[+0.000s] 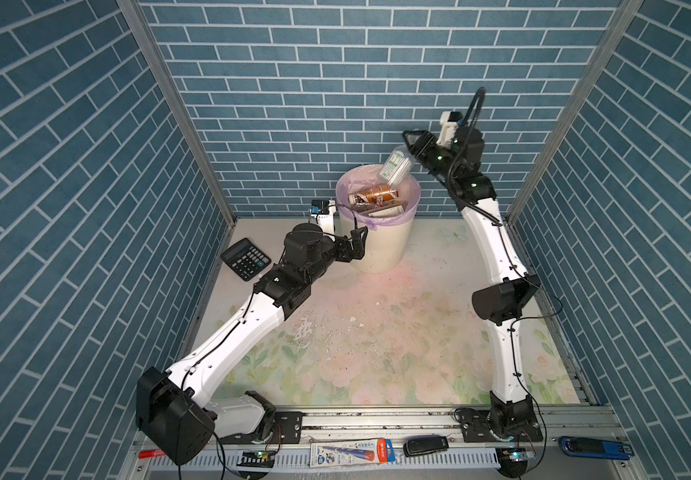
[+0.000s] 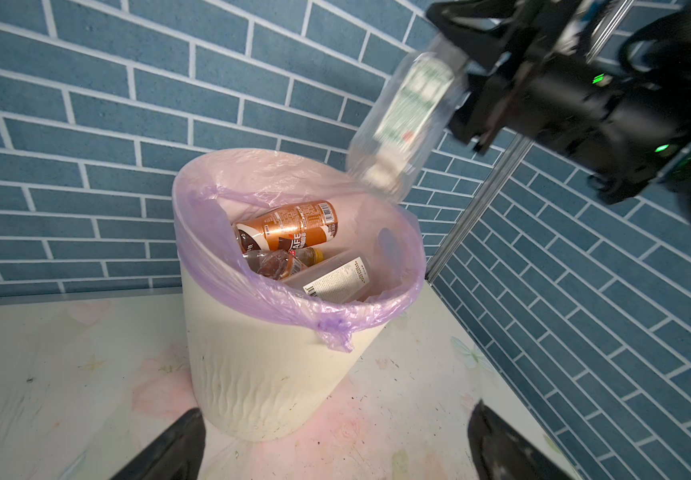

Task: Throw the plastic bottles in the bin
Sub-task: 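Open the right gripper over the bin to drop the clear bottle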

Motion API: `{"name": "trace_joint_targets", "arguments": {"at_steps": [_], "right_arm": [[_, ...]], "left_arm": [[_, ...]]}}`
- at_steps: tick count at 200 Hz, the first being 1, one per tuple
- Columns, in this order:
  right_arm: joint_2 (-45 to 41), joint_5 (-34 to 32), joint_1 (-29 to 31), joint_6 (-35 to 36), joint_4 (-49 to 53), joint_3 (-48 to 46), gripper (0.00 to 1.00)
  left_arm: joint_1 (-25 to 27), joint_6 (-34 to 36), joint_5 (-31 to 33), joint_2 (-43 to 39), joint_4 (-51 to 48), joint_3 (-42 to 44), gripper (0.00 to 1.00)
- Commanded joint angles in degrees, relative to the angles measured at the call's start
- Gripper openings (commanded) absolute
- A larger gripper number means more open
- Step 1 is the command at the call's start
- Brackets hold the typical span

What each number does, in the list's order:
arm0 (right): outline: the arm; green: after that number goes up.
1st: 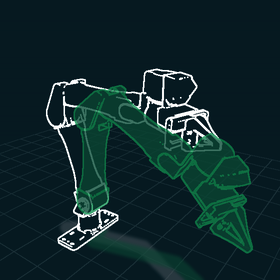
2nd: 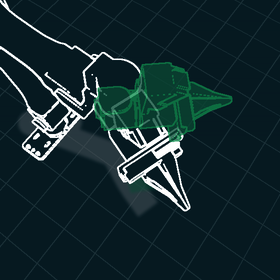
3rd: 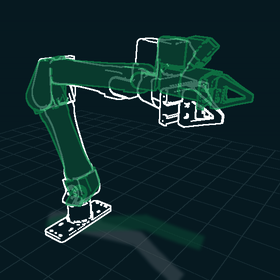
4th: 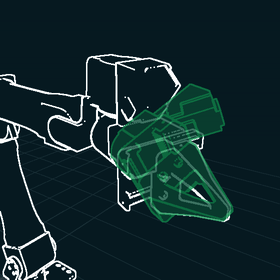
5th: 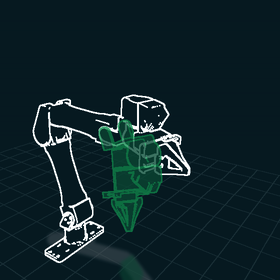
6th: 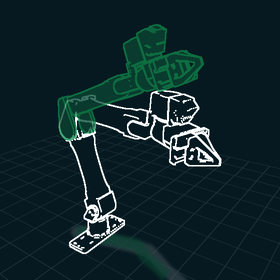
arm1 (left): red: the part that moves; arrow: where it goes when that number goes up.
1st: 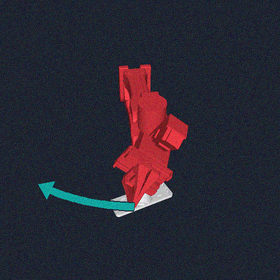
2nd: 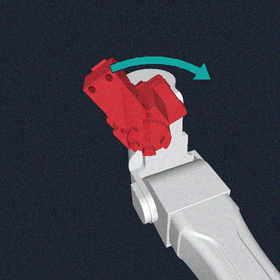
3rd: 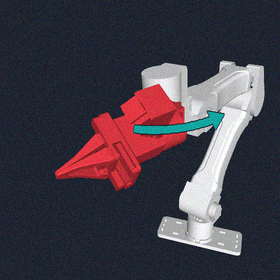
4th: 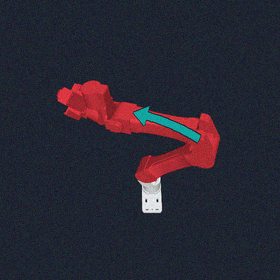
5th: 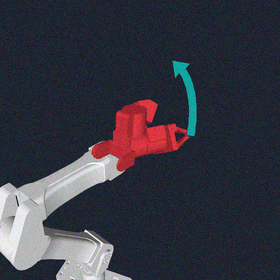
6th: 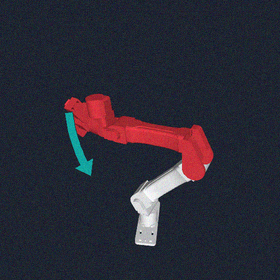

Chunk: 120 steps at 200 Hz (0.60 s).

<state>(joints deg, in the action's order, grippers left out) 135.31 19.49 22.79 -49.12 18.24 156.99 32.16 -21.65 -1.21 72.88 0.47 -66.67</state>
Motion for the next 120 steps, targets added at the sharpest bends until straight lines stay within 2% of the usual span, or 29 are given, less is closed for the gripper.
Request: {"name": "trace_joint_targets", "arguments": {"at_steps": [1, 42, 120], "right_arm": [[-0.6, 1.3, 0.7, 0.4, 3.3, 0.6, 0.81], [-4.6, 0.0, 0.7, 2.9, 3.6, -2.1, 0.94], [-12.1, -1.7, 0.1, 8.9, 8.1, -6.4, 0.99]], "left_arm": [[-0.5, -0.8, -1.1, -0.3, 0.3, 0.7, 0.99], [-0.6, -1.5, -0.5, -1.0, 0.5, 1.8, 0.99], [-2.1, -1.0, 2.8, -4.5, -3.2, 2.2, 0.99]]}}
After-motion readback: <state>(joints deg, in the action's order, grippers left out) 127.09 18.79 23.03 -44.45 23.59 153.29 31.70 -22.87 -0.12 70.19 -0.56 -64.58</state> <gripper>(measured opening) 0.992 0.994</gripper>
